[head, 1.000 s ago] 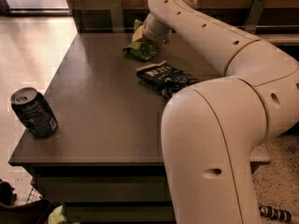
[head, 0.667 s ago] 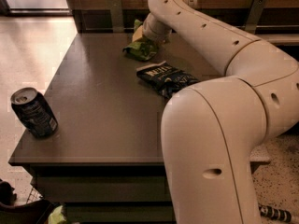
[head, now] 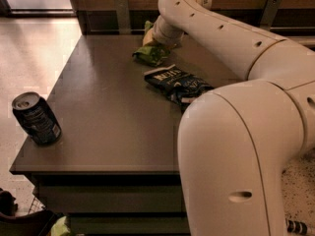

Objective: Move green rice chip bag near pepsi can

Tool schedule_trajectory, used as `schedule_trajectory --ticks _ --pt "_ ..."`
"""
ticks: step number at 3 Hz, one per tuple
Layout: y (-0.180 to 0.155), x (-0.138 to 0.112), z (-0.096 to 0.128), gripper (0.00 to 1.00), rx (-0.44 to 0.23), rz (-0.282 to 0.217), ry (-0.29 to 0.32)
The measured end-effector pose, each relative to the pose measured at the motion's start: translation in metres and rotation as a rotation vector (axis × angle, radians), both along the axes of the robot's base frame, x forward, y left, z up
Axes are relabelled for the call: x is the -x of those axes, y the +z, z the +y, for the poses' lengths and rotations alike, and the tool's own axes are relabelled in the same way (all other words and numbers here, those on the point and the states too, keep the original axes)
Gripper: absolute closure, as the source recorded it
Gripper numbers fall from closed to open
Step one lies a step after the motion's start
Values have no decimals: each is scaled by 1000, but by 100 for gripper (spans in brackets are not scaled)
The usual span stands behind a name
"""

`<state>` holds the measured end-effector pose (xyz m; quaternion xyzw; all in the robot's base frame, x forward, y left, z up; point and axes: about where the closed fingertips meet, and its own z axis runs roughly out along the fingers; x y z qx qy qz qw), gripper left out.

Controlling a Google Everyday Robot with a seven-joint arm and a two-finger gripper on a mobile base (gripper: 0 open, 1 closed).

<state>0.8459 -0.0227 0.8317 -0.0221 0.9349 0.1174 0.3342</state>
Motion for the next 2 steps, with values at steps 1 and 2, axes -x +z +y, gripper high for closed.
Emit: schedule_trajectory --ticks 1,2 --pt "0 -1 1 100 -1 -1 0" --pt "15 3 -5 100 5 -26 -1"
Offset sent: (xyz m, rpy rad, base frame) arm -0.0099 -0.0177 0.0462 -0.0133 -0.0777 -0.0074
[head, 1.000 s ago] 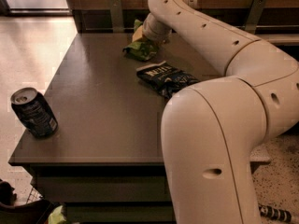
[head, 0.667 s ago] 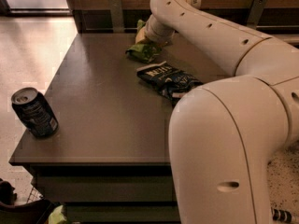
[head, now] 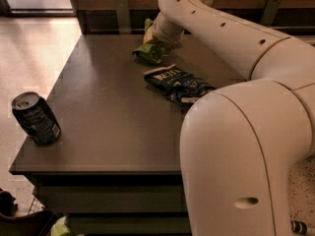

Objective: Move green rice chip bag near pepsi can

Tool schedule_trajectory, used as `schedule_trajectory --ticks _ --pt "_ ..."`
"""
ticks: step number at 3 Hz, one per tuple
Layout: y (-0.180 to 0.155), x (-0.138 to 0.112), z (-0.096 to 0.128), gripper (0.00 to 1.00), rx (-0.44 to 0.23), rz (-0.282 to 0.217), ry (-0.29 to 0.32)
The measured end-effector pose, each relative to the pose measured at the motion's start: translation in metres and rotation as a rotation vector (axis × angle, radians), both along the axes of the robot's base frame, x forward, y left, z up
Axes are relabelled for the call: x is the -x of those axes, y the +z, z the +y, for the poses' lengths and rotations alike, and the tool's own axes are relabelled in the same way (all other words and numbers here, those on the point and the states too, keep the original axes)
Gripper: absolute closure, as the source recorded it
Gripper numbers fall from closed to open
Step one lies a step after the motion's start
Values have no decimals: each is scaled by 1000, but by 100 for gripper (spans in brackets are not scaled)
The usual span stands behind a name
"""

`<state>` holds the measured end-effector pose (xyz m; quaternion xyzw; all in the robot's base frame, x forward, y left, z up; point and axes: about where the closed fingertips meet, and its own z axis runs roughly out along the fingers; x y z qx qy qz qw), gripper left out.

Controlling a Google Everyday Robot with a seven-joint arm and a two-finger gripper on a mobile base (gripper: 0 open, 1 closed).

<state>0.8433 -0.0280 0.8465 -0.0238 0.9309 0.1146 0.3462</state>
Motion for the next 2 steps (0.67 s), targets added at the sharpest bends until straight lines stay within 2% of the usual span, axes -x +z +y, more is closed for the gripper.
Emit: schedule_trajectory --ticks 1,2 --pt "33 13 -12 100 12 -68 -10" --pt "68 36 -23 100 21 -143 -19"
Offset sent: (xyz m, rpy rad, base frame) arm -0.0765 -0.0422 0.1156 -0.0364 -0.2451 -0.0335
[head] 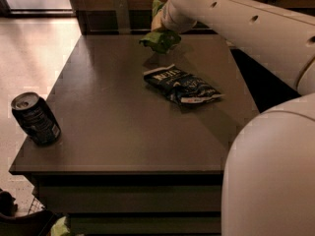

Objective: Move green rice chip bag near pepsi can

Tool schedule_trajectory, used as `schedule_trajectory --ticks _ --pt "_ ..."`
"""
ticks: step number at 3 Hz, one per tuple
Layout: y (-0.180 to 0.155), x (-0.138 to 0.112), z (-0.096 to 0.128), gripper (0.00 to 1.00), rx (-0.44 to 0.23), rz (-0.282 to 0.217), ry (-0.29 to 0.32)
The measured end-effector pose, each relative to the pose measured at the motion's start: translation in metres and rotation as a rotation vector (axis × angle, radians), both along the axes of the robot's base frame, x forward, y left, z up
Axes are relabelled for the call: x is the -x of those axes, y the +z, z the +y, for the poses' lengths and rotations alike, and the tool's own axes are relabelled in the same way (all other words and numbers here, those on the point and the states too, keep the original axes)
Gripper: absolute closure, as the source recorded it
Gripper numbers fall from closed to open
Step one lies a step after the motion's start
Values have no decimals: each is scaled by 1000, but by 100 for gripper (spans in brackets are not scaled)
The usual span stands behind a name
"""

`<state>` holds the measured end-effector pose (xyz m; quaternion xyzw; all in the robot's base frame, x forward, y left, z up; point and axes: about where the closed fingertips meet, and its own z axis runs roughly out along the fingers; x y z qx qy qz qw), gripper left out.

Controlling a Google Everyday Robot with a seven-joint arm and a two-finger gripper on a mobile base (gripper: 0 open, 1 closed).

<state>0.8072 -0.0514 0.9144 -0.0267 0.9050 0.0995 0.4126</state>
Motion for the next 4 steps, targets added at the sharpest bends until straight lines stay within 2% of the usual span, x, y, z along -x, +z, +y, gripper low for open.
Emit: schedule_trajectory --ticks 1,2,3,4 --pt "23 39 -4 100 15 -40 13" --pt "35 94 -9 100 -1 -78 47" --pt "34 121 -7 100 -22 -95 103" --pt "25 149 19 100 0 -100 213"
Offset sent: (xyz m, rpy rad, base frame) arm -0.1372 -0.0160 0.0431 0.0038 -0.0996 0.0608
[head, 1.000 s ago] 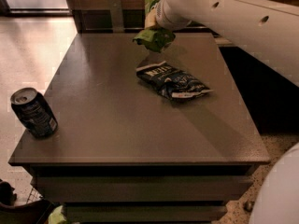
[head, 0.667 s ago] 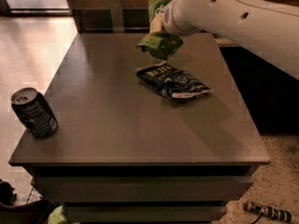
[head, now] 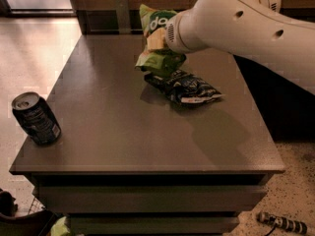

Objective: Move green rice chip bag near pepsi can

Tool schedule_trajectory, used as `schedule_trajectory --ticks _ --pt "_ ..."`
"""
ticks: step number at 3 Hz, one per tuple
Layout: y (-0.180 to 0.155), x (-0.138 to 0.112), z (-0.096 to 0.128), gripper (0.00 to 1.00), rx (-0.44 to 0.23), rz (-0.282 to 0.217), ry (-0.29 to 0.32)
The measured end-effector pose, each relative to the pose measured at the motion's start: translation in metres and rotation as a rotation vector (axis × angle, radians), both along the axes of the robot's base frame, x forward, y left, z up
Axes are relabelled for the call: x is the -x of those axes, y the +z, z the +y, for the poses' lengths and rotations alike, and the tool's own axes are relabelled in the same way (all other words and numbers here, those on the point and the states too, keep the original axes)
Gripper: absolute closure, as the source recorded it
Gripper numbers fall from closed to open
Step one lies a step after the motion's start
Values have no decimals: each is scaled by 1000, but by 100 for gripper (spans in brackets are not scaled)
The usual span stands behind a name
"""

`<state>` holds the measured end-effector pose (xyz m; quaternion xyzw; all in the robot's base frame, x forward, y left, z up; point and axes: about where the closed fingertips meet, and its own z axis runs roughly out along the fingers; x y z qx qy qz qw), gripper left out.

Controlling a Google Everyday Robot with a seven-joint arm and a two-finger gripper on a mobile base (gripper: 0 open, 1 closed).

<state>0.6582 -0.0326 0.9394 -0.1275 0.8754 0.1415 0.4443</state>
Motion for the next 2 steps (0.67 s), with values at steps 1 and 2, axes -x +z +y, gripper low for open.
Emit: schedule_trajectory --ticks 1,2 --pt "-11 26 30 100 69 -18 116" --pt "-25 55 58 100 167 -28 256"
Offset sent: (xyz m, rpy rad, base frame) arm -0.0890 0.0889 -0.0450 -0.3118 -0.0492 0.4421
